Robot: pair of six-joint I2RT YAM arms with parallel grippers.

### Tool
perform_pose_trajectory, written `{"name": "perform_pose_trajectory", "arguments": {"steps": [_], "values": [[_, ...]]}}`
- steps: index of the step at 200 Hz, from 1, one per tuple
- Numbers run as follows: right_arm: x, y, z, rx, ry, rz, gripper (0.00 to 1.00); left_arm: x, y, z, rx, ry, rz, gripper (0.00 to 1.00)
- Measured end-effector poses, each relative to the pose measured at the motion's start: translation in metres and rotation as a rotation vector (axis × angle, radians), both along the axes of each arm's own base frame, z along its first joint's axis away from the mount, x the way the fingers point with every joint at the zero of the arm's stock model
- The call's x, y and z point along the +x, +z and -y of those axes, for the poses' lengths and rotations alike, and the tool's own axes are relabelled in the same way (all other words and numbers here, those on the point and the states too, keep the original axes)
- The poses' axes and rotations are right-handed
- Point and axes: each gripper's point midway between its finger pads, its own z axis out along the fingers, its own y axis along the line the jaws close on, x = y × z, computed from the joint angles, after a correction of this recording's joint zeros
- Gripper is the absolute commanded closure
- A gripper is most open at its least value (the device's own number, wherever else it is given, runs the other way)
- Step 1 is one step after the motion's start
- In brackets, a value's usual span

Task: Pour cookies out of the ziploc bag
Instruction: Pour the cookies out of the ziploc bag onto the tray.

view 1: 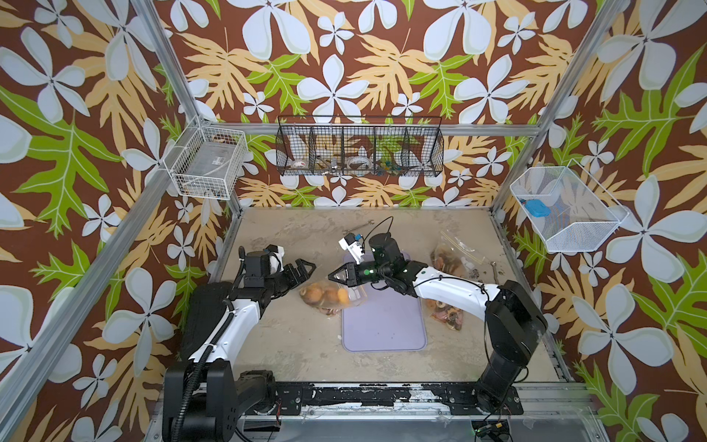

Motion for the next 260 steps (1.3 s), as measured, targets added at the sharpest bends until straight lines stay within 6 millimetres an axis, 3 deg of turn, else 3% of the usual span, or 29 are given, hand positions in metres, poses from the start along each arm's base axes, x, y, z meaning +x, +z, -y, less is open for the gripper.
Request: {"name": "perform_pose_trajectory", "arguments": {"steps": [28, 42, 58, 109, 148, 189, 229, 260], "values": [[-0.014, -0.039, 0.032, -0.059, -0.025, -0.047, 1.00, -0.003, -0.003, 0.000, -0.003, 0.000, 0.003, 0.00], [-0.012, -0.064, 0.048, -0.105, -0.069, -0.082, 1.00, -0.007, -0.011, 0.001, -0.013, 0.004, -0.017, 0.01], [-0.005, -0.075, 0.058, -0.122, -0.104, -0.093, 1.00, -0.013, -0.016, 0.001, -0.016, 0.008, -0.030, 0.01], [0.025, -0.079, 0.070, -0.106, -0.179, -0.080, 1.00, -0.029, -0.021, 0.000, -0.022, 0.024, -0.040, 0.01], [0.022, -0.078, 0.070, -0.093, -0.170, -0.071, 1.00, -0.029, -0.030, 0.002, -0.035, 0.021, -0.074, 0.00], [0.013, -0.071, 0.075, -0.083, -0.163, -0.046, 1.00, -0.012, -0.032, 0.010, -0.049, 0.006, -0.091, 0.00], [0.011, -0.067, 0.078, -0.084, -0.163, -0.035, 1.00, -0.008, -0.008, 0.051, -0.079, -0.082, -0.047, 0.00], [0.011, -0.068, 0.080, -0.092, -0.169, -0.038, 1.00, -0.020, 0.011, 0.083, -0.120, -0.131, -0.026, 0.00]]}}
